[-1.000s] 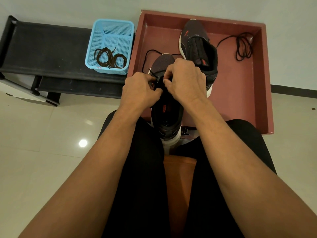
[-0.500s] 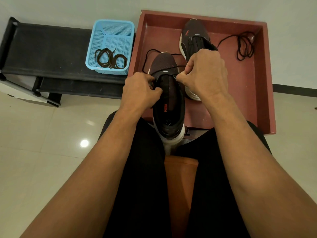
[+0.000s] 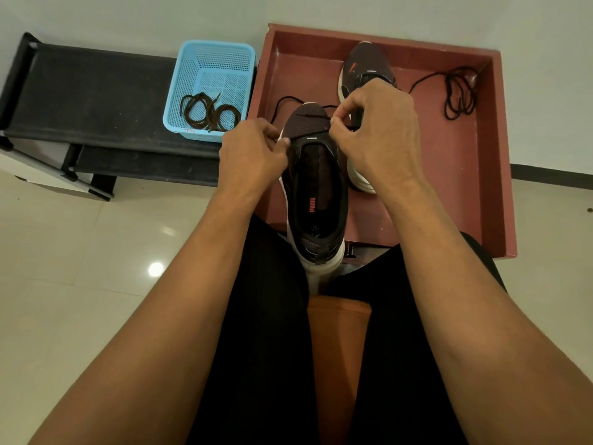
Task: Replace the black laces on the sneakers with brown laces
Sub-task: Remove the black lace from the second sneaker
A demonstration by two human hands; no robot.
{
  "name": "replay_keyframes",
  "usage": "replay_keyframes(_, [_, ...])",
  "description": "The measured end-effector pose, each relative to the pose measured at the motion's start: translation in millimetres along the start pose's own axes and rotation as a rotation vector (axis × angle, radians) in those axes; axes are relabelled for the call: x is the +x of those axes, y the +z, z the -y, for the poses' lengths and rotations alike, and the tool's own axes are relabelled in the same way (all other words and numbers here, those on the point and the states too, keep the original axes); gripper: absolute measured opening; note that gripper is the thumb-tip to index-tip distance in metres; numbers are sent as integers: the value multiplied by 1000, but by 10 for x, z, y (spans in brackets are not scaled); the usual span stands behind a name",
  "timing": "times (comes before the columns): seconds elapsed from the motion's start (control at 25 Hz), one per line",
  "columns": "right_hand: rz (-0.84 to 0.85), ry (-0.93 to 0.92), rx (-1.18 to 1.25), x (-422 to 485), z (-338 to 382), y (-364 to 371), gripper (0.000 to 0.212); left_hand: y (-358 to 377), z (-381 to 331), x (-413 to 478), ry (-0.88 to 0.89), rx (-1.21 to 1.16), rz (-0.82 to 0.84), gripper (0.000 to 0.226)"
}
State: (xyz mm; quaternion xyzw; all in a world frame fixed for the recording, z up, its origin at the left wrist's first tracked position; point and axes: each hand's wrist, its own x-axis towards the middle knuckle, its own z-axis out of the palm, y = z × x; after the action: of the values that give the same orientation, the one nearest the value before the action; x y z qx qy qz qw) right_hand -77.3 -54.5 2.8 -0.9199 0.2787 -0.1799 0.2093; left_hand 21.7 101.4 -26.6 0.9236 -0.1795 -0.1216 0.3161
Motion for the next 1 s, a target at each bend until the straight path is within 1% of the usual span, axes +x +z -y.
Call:
replay_keyframes(0.04, [10,-25,-18,7,11,21,9,7,8,50,15,27,-8,21])
replay_keyframes(0.2, [125,-133,-104,106,94,142,7,102,-14,139,82,93,-3,28])
replay_keyframes(0.32, [172,-202,-285,300,137,215,11,157,4,169,60,99,7,28])
replay_keyframes(0.48, [204,-202,-428,360,136,356,7,209,67,257,26,141,0,27])
replay_keyframes(0.6, [225,-186,-405,340,100,392,7,228,81,316,16,136,-9,22])
replay_keyframes(0.72, [243,-172,-347,366,89,378,15,231,80,320,30,132,-29,14])
replay_keyframes(0.88, [262,-148,-284,369,69,382,19,211,55,289,28,118,-36,7])
replay_keyframes(1.0, [257,-138,-206,374,58,350,23,158,-5,256,69,66,-81,8])
